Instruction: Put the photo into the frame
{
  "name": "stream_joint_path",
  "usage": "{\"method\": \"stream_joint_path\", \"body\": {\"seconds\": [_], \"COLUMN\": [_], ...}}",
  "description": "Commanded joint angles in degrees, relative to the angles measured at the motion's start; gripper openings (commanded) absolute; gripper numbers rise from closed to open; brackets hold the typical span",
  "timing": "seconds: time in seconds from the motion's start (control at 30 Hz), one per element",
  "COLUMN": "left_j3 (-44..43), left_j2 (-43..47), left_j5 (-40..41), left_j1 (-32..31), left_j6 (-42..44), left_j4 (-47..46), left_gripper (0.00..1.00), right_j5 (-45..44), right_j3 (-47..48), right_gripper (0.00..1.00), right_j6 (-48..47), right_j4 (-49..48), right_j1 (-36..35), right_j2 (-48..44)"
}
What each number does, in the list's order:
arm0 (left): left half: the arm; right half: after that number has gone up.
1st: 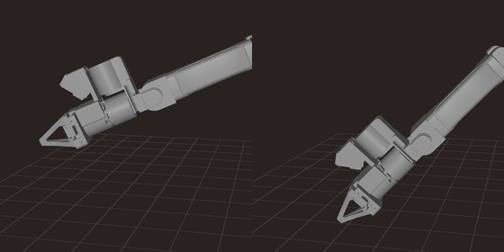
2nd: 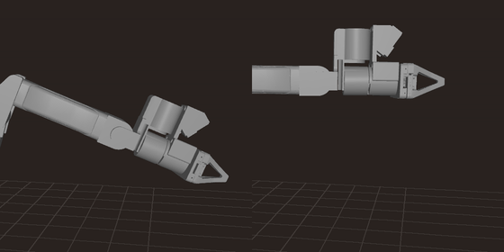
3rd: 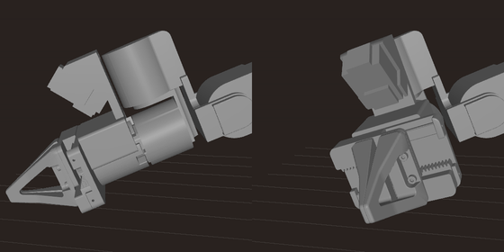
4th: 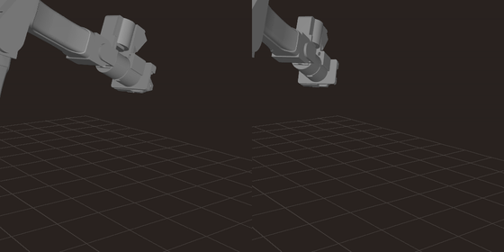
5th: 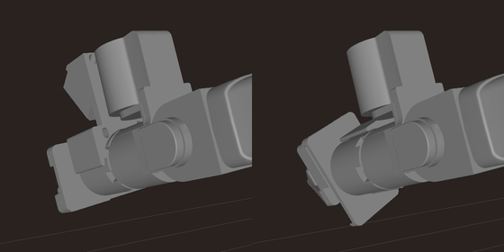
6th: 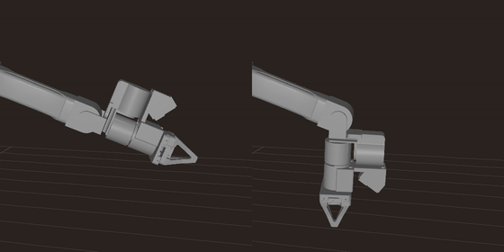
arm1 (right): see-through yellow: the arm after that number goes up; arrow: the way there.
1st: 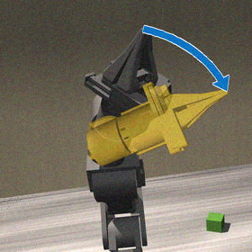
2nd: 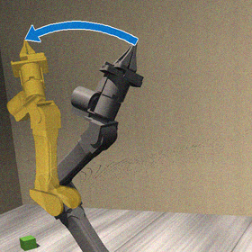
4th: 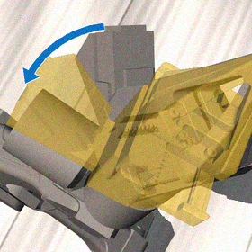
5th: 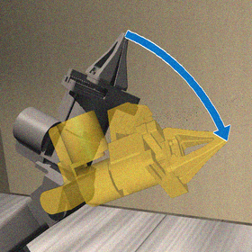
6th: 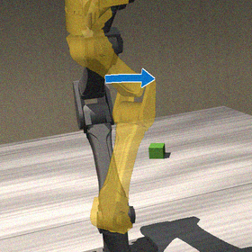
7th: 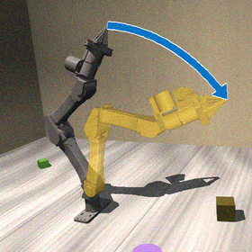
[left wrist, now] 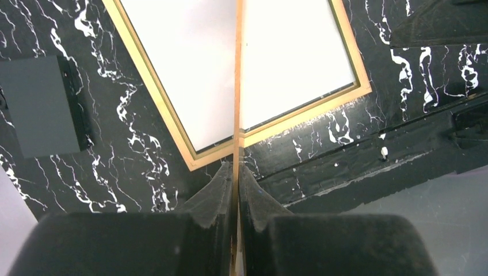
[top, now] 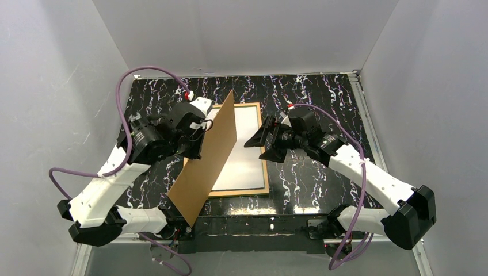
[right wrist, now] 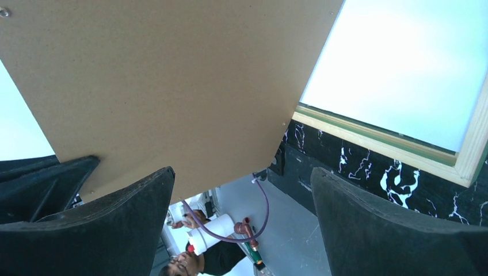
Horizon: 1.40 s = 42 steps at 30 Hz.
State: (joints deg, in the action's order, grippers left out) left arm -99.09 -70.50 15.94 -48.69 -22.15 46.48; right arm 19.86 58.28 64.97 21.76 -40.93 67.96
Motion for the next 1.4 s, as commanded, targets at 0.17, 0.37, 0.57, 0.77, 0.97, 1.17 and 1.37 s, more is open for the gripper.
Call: {"method": "stream_joint_path", "body": {"seconds": [0.17, 0.37, 0.57, 0.77, 0.97, 1.17, 1.37], "left_j3": [4.9, -1.0, -3.4, -4.6, -4.3, -3.2, -1.2], "left_j2": [-0.9, -6.2, -10.1, -12.6, -13.1, -11.2, -9.6], "left_j5": [5.7, 5.2, 3.5, 1.7, -0.3, -0.7, -4.4], "left_j1": [-5.6, -8.6, -10.4, -11.9, -12.4, -12.5, -12.5], "left_j6": [-4.9, -7.8, -10.7, -11.9, -12.8, -12.1, -11.3], "left_j4": [1.5, 4.0, 4.4, 3.4, 2.0, 1.5, -0.4], "left_gripper": [0.00, 0.00, 0.00, 0.00, 0.02, 0.03, 0.13], "right_j5": [-0.5, -1.9, -3.5, -3.1, -1.5, -0.2, 1.1], "right_j3": [-2.4, -3.9, -4.7, -3.1, 1.5, 5.8, 8.0], "right_gripper": [0.97, 0.97, 0.97, 0.97, 0.97, 0.97, 0.97], "right_j6": [4.3, 6.3, 6.7, 6.2, 5.4, 3.0, 0.9], "right_j4": [-7.9, -9.2, -10.7, -13.8, -14.7, -14.0, -13.0], "right_j1": [-0.9, -1.7, -1.9, -2.8, -3.6, -3.8, -3.8], "right_j2": [-3.0, -5.8, -8.6, -7.7, -3.6, 0.0, 2.5]}}
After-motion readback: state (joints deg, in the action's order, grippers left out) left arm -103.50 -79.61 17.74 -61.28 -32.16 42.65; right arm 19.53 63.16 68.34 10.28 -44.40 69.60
